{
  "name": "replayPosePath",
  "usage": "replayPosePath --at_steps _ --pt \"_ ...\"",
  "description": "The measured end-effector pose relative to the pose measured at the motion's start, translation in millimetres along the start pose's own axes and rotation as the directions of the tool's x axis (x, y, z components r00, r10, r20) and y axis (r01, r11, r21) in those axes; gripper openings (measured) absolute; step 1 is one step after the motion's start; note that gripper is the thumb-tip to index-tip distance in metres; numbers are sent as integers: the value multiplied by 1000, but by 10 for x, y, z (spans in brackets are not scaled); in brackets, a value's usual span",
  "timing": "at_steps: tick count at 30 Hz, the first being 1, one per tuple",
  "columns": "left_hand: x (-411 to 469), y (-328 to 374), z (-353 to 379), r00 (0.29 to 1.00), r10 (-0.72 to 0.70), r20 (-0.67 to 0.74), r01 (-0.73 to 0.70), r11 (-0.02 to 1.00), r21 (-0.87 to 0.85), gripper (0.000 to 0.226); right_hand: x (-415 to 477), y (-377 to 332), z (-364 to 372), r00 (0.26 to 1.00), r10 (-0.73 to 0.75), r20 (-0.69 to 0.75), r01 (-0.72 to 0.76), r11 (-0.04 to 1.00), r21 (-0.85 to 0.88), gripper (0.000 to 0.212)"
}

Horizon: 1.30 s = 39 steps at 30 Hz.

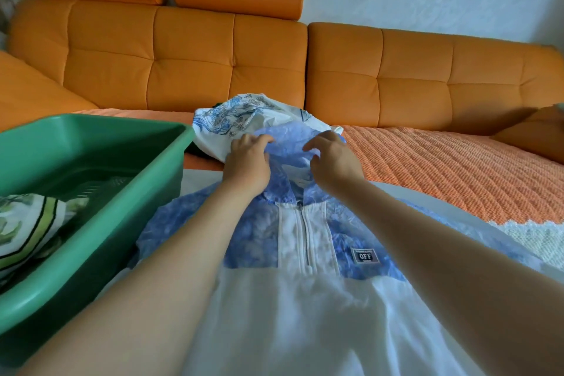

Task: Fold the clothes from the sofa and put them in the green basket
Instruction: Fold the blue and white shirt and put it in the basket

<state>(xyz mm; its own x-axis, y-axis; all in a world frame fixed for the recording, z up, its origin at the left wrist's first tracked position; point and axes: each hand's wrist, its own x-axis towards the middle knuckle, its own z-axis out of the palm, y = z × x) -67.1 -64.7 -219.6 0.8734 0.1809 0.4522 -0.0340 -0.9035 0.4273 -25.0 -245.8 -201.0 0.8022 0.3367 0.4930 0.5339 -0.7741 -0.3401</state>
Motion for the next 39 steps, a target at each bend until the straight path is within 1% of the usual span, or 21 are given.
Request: replayPosePath --at_steps 3,5,8,11,13,16,18,20,22,23,26,27,29,32,33,34,35,36,37,38,39 --pt "62 -143 34 999 -35 24 34 999 30 60 262 -32 122 988 -20 156 54 975 -214 60" --pt "52 -203 64 998 -43 43 44 999 -12 69 376 -41 216 970 7 243 77 939 -336 74" --pt "54 -269 79 995 -81 55 87 987 -132 72 453 -66 345 958 75 277 32 932 -362 72" --pt "57 -300 28 994 -112 21 114 981 -159 74 455 -108 358 969 119 216 -43 943 -330 39" --pt "65 -294 -38 991 -129 -17 127 987 -101 74 410 -139 295 989 65 133 -35 976 -214 22" --pt "68 -231 -180 993 -104 -54 106 994 25 67 277 -232 115 996 -67 -63 68 997 20 17" --pt "54 -145 -266 992 -38 -119 49 994 95 49 156 -306 -29 976 -114 -187 140 981 131 15" --pt "11 -26 -362 985 49 -164 -30 993 117 30 -9 -367 -151 966 -114 -231 158 970 184 23" --pt "-70 98 -498 983 90 -163 -84 996 40 20 -199 -390 -256 976 -87 -201 121 980 161 41" --pt "-127 155 -570 983 94 -156 -96 995 -10 20 -295 -384 -304 981 -69 -184 86 992 88 44" --pt "-344 310 -756 980 142 -142 -149 988 -37 33 -577 -375 -464 983 12 -183 -39 989 -144 21" --pt "-424 358 -814 980 157 -120 -161 987 -23 33 -664 -390 -529 982 37 -185 -66 986 -155 15" --pt "-576 452 -915 986 167 -25 -167 986 -5 32 -835 -407 -643 984 57 -172 -80 988 -134 14" --pt "-800 546 -1059 952 183 247 -188 982 -3 31 -1044 -417 -794 997 48 -65 -60 981 -185 16" --pt "-880 558 -1106 908 173 382 -183 983 -9 31 -1111 -423 -832 998 56 9 -52 974 -220 13" --pt "-970 555 -1142 837 151 526 -169 986 -14 32 -1178 -421 -869 992 73 103 -45 966 -256 8" --pt "-1071 556 -1181 739 108 665 -134 991 -12 37 -1239 -412 -912 973 96 209 -30 954 -300 5" --pt "-1170 551 -1206 634 46 772 -79 997 5 45 -1290 -399 -954 941 128 314 -11 937 -350 8" --pt "-1257 530 -1213 573 -3 820 -25 999 22 52 -1325 -379 -1002 902 172 397 1 917 -399 16" --pt "-1328 487 -1194 576 -20 817 19 1000 11 52 -1346 -353 -1049 868 223 444 -5 897 -441 23" --pt "-1392 452 -1156 624 -9 782 57 998 -35 42 -1355 -337 -1088 852 266 451 -27 882 -471 28"
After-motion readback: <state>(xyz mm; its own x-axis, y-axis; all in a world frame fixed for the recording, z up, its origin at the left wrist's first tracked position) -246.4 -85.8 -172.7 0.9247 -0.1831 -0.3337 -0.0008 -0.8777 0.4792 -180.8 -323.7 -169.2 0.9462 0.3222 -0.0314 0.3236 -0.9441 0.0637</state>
